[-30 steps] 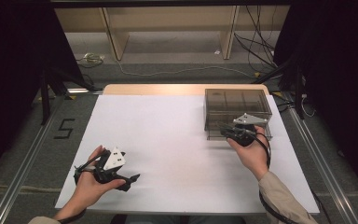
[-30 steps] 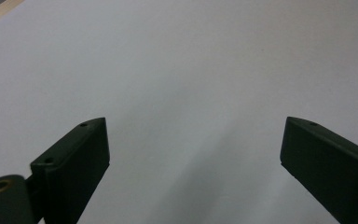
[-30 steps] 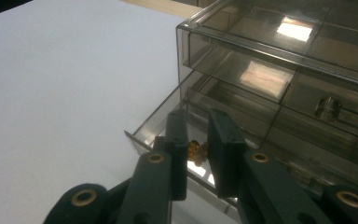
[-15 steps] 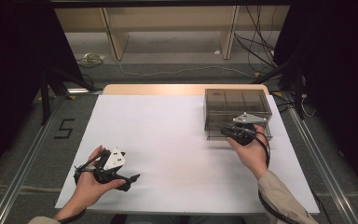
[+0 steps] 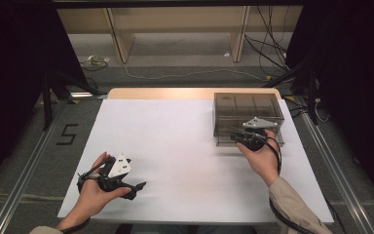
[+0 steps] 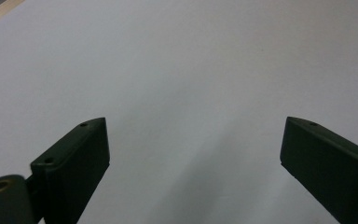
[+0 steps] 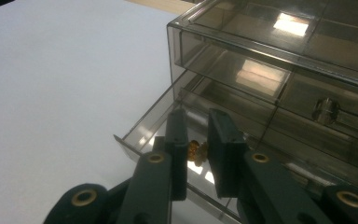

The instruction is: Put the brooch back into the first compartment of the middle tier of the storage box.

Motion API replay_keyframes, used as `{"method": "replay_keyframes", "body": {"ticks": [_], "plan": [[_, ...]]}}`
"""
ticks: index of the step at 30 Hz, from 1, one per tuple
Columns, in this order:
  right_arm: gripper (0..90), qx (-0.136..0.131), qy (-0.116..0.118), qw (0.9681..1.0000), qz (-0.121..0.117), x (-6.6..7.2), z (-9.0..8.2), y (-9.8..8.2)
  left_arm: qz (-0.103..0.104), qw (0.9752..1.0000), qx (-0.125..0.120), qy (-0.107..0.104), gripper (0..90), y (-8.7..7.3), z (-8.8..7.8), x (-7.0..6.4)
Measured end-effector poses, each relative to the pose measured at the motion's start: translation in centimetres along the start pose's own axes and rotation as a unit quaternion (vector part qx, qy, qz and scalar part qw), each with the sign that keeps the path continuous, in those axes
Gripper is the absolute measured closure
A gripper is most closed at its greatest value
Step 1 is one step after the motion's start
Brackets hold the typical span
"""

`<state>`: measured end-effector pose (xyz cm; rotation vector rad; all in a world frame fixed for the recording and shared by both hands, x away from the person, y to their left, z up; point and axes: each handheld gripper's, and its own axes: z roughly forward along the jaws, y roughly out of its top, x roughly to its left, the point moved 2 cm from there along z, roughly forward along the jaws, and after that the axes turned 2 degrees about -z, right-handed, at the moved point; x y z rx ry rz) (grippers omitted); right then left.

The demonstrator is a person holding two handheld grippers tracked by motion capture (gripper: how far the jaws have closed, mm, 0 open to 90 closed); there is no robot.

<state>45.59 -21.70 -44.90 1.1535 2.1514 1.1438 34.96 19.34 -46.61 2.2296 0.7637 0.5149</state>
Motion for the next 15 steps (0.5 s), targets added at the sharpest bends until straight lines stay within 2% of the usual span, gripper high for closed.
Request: {"method": "replay_keyframes", "body": {"ticks": [15], "plan": [[79.4,0.008,0.000,1.0000,0.002,-0.19,0.48,0.03,0.000,1.0000,0.000,0.000,8.0,0.01,-0.01,0.01]]}}
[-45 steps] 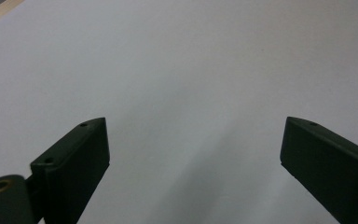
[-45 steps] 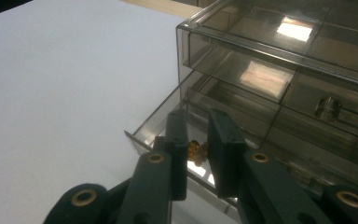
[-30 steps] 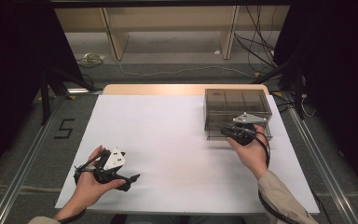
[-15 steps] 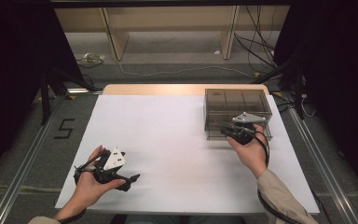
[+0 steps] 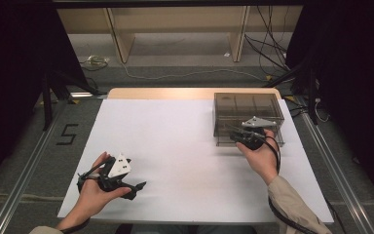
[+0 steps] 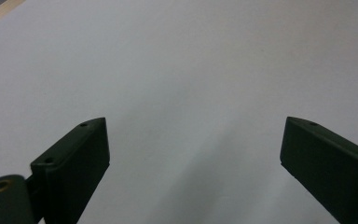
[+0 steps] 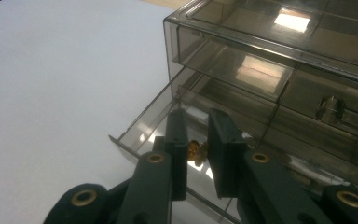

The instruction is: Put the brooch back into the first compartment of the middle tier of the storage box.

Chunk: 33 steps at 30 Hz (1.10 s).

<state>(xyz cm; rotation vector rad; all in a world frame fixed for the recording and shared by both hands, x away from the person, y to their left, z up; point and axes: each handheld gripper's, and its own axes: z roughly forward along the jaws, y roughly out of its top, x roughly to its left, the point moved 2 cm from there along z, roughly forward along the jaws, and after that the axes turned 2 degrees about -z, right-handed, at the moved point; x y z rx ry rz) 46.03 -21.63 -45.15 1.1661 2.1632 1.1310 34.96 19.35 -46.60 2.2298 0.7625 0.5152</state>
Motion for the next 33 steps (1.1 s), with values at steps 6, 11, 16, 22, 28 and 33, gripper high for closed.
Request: {"method": "replay_keyframes", "body": {"ticks": [6,11,16,22,28,33], "plan": [[79.3,0.003,0.000,1.0000,0.002,-0.09,0.19,-0.02,0.000,1.0000,0.001,0.000,8.0,0.00,-0.01,0.00],[79.4,0.003,0.001,1.0000,0.003,-0.11,0.32,0.02,0.000,1.0000,0.001,0.000,8.0,0.00,-0.02,0.01],[79.4,0.006,0.001,1.0000,0.004,-0.14,0.45,0.04,0.000,1.0000,0.000,0.000,8.0,0.00,-0.01,0.00],[79.3,0.008,0.001,1.0000,0.004,-0.12,0.57,0.14,-0.001,1.0000,0.001,-0.001,8.0,0.00,0.02,-0.01],[79.4,0.009,0.002,0.9999,0.004,-0.06,0.78,0.18,-0.001,1.0000,0.000,-0.001,8.0,-0.01,0.04,-0.01],[79.3,0.011,0.004,0.9999,0.005,-0.02,0.92,0.24,-0.001,1.0000,0.000,-0.001,8.0,0.00,0.04,-0.02]]}}
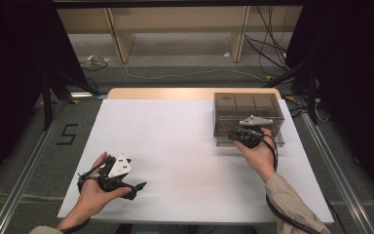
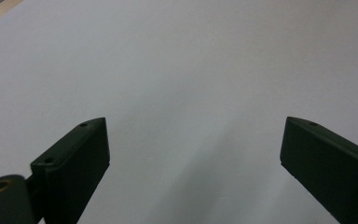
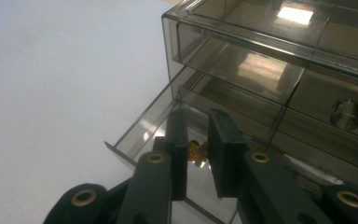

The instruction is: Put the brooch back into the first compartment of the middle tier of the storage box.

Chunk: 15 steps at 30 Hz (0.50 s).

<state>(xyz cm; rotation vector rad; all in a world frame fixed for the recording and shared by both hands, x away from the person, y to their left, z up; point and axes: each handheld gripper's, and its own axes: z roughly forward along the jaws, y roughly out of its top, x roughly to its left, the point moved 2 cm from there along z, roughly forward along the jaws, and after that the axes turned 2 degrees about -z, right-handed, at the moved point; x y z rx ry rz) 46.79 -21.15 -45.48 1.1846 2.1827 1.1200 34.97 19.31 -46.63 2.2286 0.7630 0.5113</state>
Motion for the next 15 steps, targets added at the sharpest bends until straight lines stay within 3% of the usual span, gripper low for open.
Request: {"method": "replay_keyframes", "body": {"ticks": [15], "plan": [[79.3,0.006,0.002,1.0000,0.000,0.07,0.49,0.13,0.000,1.0000,0.001,0.000,8.0,-0.01,-0.03,0.02]]}}
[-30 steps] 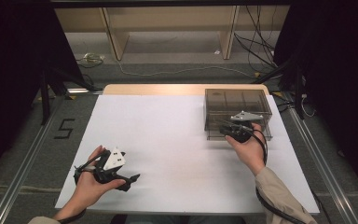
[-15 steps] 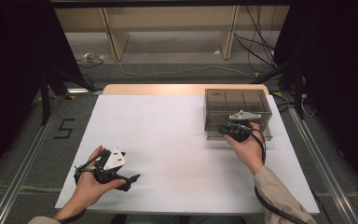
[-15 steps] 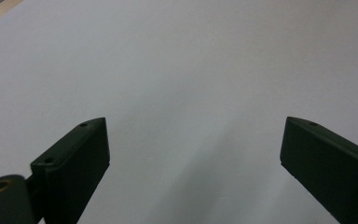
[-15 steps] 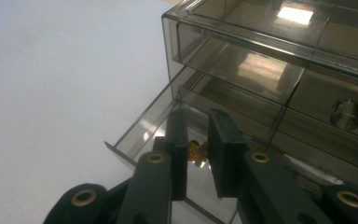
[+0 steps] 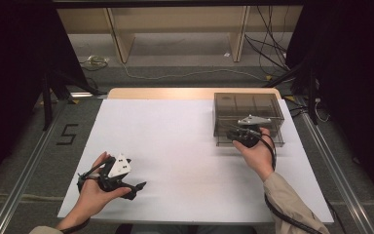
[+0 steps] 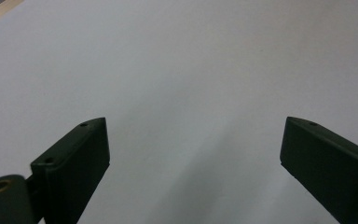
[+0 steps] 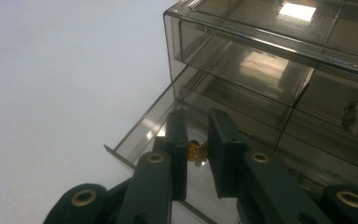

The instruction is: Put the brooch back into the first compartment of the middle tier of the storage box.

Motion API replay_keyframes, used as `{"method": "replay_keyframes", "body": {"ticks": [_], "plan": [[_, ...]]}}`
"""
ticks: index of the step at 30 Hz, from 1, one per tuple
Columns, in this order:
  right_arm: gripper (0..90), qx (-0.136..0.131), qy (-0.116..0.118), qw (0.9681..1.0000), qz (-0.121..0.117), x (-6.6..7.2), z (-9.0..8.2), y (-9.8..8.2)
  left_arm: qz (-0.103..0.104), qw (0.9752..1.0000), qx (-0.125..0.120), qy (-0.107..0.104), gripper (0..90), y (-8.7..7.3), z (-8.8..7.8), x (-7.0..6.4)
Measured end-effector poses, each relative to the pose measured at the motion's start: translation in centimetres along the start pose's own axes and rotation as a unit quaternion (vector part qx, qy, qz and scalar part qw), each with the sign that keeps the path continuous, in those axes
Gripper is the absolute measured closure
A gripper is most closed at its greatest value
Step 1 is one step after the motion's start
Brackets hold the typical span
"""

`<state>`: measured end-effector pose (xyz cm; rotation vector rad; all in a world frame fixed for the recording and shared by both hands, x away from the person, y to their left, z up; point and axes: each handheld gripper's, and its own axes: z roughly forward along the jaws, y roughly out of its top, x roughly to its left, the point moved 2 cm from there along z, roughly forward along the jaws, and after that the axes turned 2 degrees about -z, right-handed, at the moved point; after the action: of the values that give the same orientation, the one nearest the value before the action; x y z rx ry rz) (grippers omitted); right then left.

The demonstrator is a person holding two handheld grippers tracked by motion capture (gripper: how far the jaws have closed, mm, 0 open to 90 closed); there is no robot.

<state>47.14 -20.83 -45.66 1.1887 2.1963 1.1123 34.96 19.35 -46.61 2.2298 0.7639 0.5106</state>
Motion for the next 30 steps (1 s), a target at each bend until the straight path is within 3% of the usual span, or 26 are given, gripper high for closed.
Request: {"method": "replay_keyframes", "body": {"ticks": [30], "plan": [[77.6,0.006,-0.012,0.9999,-0.003,-0.32,0.46,0.00,0.001,1.0000,0.000,0.000,8.1,0.00,-0.03,-0.01]]}}
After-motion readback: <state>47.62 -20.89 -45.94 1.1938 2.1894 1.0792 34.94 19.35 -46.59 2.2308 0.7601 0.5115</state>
